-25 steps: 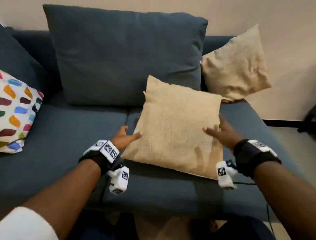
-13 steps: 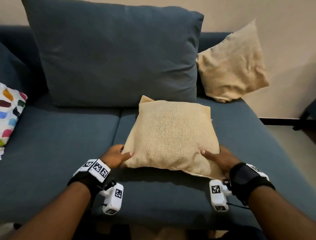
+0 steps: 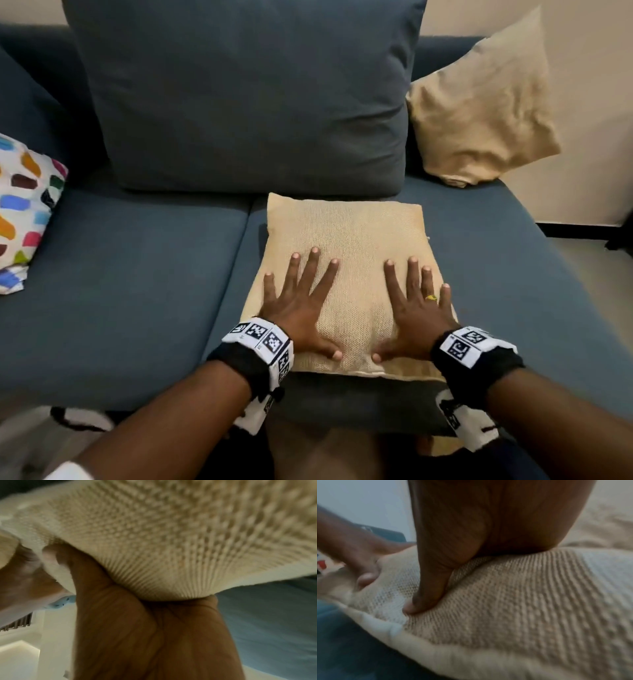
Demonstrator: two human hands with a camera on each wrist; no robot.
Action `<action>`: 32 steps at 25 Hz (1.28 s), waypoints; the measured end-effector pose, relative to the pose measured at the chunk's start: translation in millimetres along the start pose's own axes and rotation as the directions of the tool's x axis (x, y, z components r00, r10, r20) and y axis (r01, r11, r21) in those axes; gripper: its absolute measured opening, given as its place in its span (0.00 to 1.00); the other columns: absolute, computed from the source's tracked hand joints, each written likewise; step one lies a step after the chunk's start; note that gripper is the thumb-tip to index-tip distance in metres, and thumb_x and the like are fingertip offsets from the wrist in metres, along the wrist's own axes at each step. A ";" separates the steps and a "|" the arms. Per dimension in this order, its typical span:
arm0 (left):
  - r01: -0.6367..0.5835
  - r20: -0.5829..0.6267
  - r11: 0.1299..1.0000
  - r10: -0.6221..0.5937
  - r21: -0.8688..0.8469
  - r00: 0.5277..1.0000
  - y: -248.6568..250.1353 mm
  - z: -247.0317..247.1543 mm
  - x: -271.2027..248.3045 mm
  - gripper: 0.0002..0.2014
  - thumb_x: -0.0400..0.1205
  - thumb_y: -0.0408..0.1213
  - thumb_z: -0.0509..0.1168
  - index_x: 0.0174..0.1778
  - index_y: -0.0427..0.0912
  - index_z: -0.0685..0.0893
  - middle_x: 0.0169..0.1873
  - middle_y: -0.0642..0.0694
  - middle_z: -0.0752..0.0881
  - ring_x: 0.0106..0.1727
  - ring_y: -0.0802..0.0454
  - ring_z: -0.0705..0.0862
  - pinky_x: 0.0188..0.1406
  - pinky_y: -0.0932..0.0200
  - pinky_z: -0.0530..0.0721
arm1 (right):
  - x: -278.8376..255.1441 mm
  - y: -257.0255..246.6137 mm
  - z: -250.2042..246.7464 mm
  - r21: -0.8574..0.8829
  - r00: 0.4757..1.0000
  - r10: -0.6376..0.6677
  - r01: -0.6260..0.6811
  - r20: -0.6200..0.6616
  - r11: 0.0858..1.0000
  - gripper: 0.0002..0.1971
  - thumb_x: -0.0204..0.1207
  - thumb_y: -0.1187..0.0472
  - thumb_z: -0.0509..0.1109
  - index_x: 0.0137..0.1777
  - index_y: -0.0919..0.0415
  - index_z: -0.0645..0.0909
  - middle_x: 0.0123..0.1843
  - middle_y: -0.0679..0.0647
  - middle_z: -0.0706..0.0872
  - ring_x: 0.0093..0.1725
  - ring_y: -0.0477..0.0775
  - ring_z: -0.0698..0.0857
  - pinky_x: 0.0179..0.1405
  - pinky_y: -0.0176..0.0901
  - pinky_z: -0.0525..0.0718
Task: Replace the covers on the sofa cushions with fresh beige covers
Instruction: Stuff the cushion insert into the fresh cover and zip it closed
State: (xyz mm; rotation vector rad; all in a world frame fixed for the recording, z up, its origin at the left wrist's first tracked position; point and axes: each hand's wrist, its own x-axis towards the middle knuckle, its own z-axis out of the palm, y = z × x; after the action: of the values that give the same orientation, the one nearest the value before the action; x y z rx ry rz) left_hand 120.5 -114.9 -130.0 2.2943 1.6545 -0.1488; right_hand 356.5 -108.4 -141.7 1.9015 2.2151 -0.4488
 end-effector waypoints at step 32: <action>-0.132 0.027 0.963 0.129 0.236 0.991 -46.5 21.8 44.0 0.80 0.48 0.90 0.58 0.82 0.48 0.22 0.80 0.48 0.18 0.82 0.42 0.21 0.78 0.22 0.35 | 44.0 -16.9 4.5 -0.204 0.962 -0.265 0.272 0.060 0.940 0.81 0.42 0.12 0.67 0.80 0.48 0.16 0.82 0.48 0.15 0.82 0.60 0.20 0.76 0.81 0.29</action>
State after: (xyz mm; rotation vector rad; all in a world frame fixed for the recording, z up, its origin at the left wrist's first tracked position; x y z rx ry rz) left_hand 93.3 -68.3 -170.8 2.5644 1.5463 -0.3476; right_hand 332.6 -71.4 -158.9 1.4841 2.4031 -0.2668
